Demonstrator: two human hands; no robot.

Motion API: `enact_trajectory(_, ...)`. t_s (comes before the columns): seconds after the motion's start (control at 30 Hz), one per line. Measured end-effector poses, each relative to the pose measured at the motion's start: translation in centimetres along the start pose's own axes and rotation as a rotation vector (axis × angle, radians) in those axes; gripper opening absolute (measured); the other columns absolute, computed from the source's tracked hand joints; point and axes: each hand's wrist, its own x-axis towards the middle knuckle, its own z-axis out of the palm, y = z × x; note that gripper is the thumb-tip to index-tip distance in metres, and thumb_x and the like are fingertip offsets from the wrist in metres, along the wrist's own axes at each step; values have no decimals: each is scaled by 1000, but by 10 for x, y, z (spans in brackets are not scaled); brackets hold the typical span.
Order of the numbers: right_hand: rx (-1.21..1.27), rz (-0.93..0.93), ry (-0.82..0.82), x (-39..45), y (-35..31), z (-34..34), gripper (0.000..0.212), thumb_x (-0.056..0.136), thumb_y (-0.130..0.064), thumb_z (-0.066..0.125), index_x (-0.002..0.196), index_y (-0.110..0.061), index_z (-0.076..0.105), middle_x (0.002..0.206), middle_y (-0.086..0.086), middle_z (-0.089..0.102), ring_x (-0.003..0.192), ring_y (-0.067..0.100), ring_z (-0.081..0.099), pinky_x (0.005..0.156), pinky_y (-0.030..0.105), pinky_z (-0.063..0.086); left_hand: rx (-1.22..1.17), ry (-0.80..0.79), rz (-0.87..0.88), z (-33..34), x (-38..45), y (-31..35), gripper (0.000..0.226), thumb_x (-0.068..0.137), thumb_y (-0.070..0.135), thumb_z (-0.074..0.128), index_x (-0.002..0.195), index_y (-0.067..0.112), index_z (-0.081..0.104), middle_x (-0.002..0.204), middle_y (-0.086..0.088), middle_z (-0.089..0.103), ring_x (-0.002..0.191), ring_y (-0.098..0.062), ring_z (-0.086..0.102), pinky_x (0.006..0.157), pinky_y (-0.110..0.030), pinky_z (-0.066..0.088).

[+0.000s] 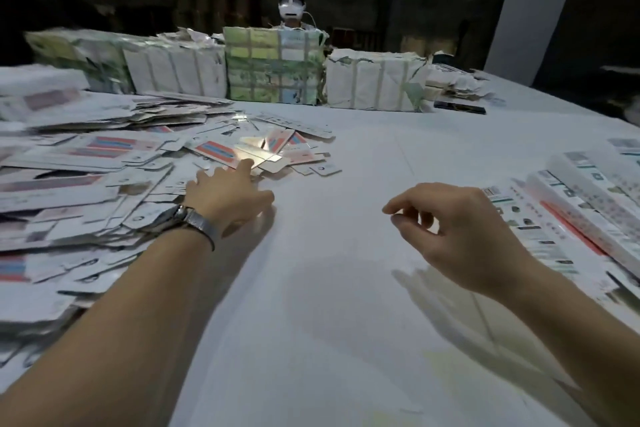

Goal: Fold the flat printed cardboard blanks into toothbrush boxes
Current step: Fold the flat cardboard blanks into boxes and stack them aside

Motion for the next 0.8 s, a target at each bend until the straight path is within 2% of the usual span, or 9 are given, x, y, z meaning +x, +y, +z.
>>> enact_trajectory(0.1, 22, -7, -10, 0, 0, 2, 16, 86, -7, 73, 92, -21, 76, 73, -13, 65, 67, 14, 59, 63, 34, 49, 54, 89, 53, -1, 1, 0, 48, 88, 37, 51, 133, 25, 40, 110, -10, 62, 103, -34, 59, 80, -39, 42)
enact_trajectory(0.23, 36, -7, -12, -1, 1, 3, 16, 86, -7, 73, 93, -21, 76, 72, -14, 63, 68, 14, 59, 64, 36, 49, 147, 164, 84, -3, -3, 12, 22, 91, 26, 50, 111, 18, 51, 95, -6, 56, 87, -30, 52, 74, -37, 37)
enact_trajectory(0.33, 44, -7, -21, -2, 2, 6, 16, 86, -8, 72, 94, -22, 76, 72, -14, 63, 68, 14, 59, 64, 39, 51, 219, 163, 130, -4, -12, 25, 21, 89, 20, 54, 110, 15, 54, 90, -5, 49, 99, -34, 58, 71, -36, 38)
enact_trajectory(0.4, 51, -15, -15, -2, 1, 7, 15, 86, -9, 71, 94, -21, 75, 73, -13, 64, 69, 14, 60, 65, 40, 52, 206, 219, 158, -8, -18, 31, 23, 89, 21, 58, 111, 16, 54, 99, -8, 57, 105, -37, 59, 71, -36, 36)
enact_trajectory(0.43, 55, -15, -8, -2, 1, 8, 15, 86, -11, 70, 95, -21, 75, 74, -13, 65, 69, 15, 60, 65, 40, 52, 184, 262, 165, -10, -21, 33, 23, 90, 20, 59, 112, 17, 54, 100, -9, 58, 101, -37, 59, 70, -36, 35)
enact_trajectory(0.5, 57, -11, 9, -2, 0, 8, 14, 86, -15, 66, 96, -21, 75, 73, -14, 64, 69, 16, 60, 66, 41, 52, 176, 352, 175, -16, -27, 39, 27, 88, 18, 61, 114, 20, 52, 83, -5, 51, 83, -35, 53, 64, -36, 35)
enact_trajectory(0.6, 57, 0, 25, 0, -1, 7, 15, 86, -16, 64, 97, -19, 75, 71, -17, 60, 68, 16, 59, 66, 39, 52, 160, 376, 185, -23, -38, 51, 32, 84, 21, 62, 115, 27, 55, 72, 0, 40, 70, -29, 46, 60, -35, 35)
enact_trajectory(0.7, 64, 28, 72, 2, -1, 6, 19, 84, -19, 62, 97, -18, 75, 68, -19, 56, 66, 13, 57, 64, 32, 48, 78, 382, 196, -28, -49, 57, 18, 79, 24, 56, 94, 27, 64, 73, 0, 50, 65, -26, 49, 59, -31, 37)
enact_trajectory(0.8, 96, 67, 141, 3, -1, 5, 21, 82, -20, 62, 99, -18, 75, 67, -15, 59, 64, 11, 56, 66, 33, 49, -92, 282, 202, -34, -55, 58, 22, 69, 24, 46, 74, 20, 67, 70, -2, 59, 63, -24, 52, 54, -28, 37)
